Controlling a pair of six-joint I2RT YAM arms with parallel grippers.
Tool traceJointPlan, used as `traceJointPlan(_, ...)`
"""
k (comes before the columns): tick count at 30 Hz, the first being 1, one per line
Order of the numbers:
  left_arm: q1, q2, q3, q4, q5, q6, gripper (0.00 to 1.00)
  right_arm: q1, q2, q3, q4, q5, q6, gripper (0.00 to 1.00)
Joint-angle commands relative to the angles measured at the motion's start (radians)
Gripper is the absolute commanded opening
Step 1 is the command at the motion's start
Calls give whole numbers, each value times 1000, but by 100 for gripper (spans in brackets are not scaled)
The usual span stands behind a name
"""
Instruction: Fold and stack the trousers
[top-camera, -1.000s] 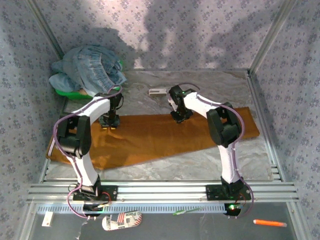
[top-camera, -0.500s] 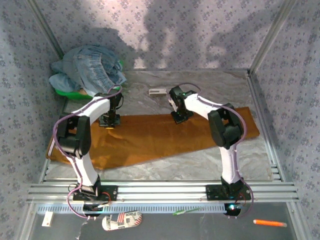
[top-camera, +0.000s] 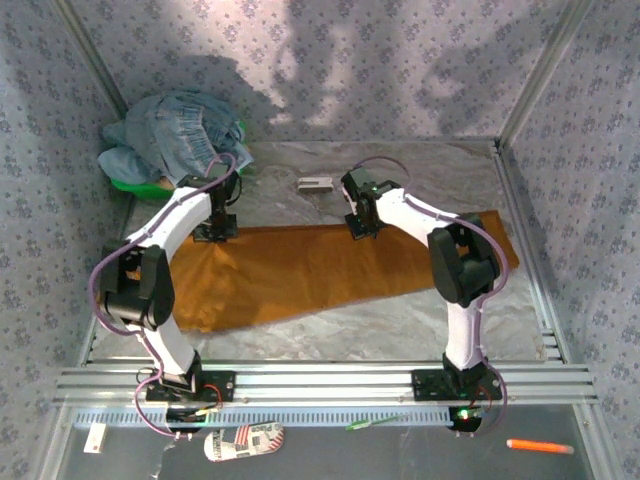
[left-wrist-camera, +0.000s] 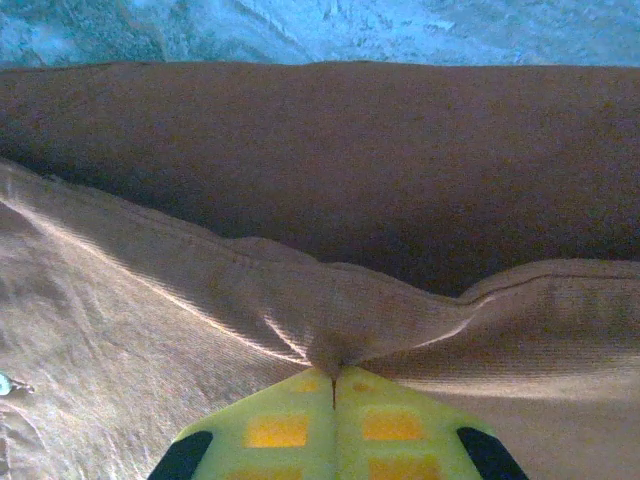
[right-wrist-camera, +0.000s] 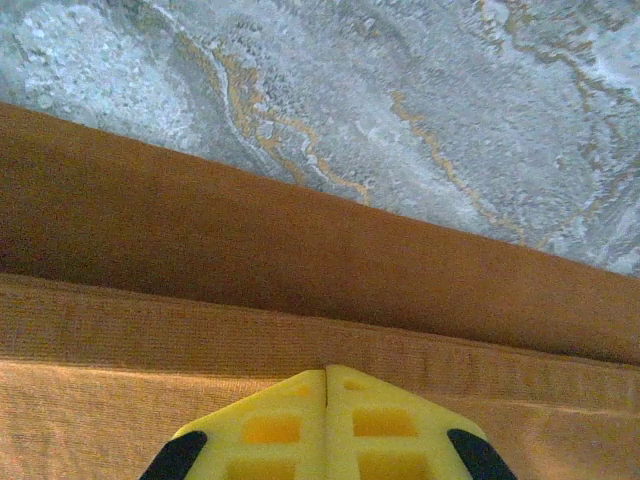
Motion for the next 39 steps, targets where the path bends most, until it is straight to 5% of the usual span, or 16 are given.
traceJointPlan(1, 4, -42, 62, -36, -27, 5, 0, -14, -72, 4, 7, 58, 21, 0)
traceJointPlan(20, 73, -58, 127, -45, 28, 58, 0, -56, -132, 13, -2, 44, 15, 0)
traceJointPlan(26, 74, 49, 171, -39, 73, 58, 0, -68, -55, 53, -9, 2, 32, 0)
traceJointPlan(31, 74, 121, 185, -17, 78, 50, 0, -86, 47, 117, -40, -7, 32, 38)
traceJointPlan(39, 76, 153, 207, -20, 56, 57, 0, -125, 168, 187, -93, -45, 13, 47)
